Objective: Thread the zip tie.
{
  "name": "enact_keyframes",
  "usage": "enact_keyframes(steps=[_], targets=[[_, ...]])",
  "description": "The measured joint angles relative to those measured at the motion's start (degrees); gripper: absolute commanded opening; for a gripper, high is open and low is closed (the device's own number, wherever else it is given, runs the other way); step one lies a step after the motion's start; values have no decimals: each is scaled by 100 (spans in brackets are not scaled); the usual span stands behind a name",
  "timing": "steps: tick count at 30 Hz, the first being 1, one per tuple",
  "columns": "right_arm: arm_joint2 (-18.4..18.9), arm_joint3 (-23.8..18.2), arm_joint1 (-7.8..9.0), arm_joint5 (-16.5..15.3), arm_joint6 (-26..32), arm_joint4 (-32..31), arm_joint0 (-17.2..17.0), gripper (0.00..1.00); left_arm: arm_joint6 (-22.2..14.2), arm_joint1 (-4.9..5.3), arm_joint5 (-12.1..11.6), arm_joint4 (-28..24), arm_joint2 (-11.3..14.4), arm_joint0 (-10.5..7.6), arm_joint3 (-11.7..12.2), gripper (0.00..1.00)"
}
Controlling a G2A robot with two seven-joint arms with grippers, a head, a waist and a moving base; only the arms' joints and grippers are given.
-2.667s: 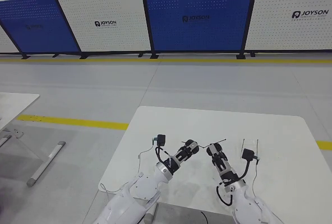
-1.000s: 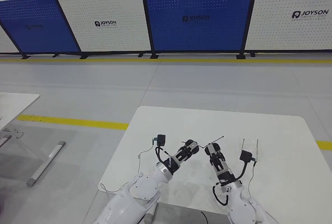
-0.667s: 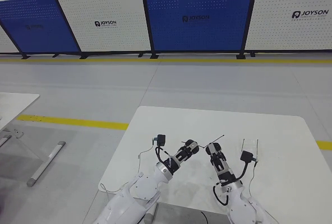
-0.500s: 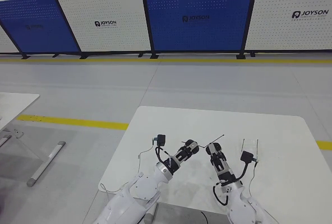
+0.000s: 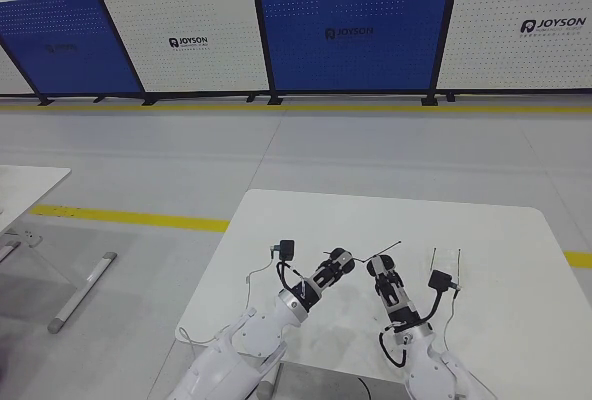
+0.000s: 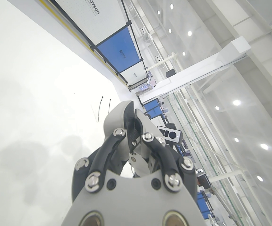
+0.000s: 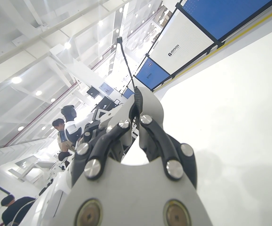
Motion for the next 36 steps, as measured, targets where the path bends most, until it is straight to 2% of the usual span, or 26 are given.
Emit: enact_keyframes(steps=[23, 25, 26, 32, 36], targets=[[-61, -9, 84, 0, 49, -7, 39, 0, -13, -27, -182, 33, -20, -23, 38, 0], [-59, -9, 89, 0, 76, -4, 46, 11, -17, -28, -204, 36, -26, -23, 33, 0], [-59, -10, 91, 0, 86, 0, 48, 13, -17, -29, -212, 39, -29, -21, 30, 0], [-60, -11, 96, 0, 128, 44, 67, 19, -14, -29, -248, 37, -60, -2, 19, 0], [-62, -9, 96, 0, 127, 63, 80, 19, -19, -31, -251, 46, -69, -1, 25, 0]])
